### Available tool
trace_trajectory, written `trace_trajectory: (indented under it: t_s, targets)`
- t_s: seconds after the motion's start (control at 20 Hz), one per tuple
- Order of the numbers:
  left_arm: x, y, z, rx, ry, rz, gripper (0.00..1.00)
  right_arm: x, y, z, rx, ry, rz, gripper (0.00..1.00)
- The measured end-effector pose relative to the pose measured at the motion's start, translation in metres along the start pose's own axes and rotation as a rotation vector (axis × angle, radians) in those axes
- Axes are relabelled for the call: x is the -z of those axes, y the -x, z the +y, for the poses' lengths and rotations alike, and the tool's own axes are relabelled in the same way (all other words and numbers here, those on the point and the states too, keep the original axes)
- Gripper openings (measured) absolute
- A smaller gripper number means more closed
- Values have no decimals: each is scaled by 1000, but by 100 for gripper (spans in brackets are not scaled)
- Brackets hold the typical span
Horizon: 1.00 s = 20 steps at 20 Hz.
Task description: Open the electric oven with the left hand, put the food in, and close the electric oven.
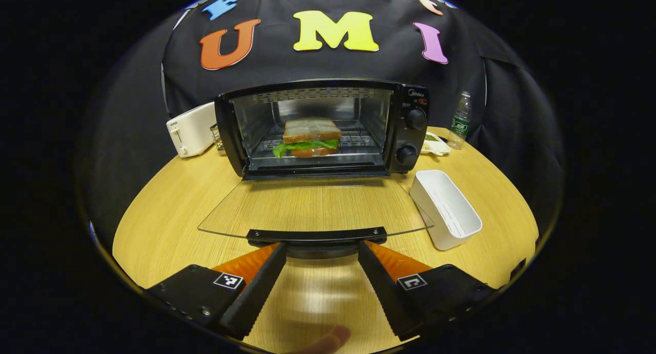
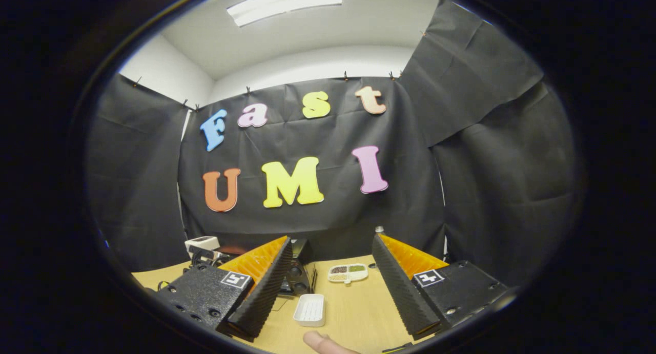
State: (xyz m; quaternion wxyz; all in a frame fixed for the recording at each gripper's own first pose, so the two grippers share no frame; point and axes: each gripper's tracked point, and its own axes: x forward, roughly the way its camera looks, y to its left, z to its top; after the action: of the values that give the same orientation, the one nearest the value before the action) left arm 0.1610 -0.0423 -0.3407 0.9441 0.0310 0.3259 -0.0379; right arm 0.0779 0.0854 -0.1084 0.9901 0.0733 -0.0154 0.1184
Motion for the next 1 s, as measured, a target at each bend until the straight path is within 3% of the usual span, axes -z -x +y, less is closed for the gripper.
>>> trace_trajectory:
  t_s: [0.25, 0.65, 0.85, 1.0]
  targets:
    - [-39, 10, 3, -4, -9, -89, 94, 6, -1, 2, 4, -1, 7, 95]
    - [-138, 8, 10, -23, -20, -290, 98, -10, 12, -4, 22, 14, 22, 95]
    - [-168, 1, 2, 59, 11, -355, 97, -17, 19, -11, 52, 10, 20, 95]
    - [-170, 26, 9, 83, 56, -388, 98, -21, 26, -12, 75, 18, 29, 95]
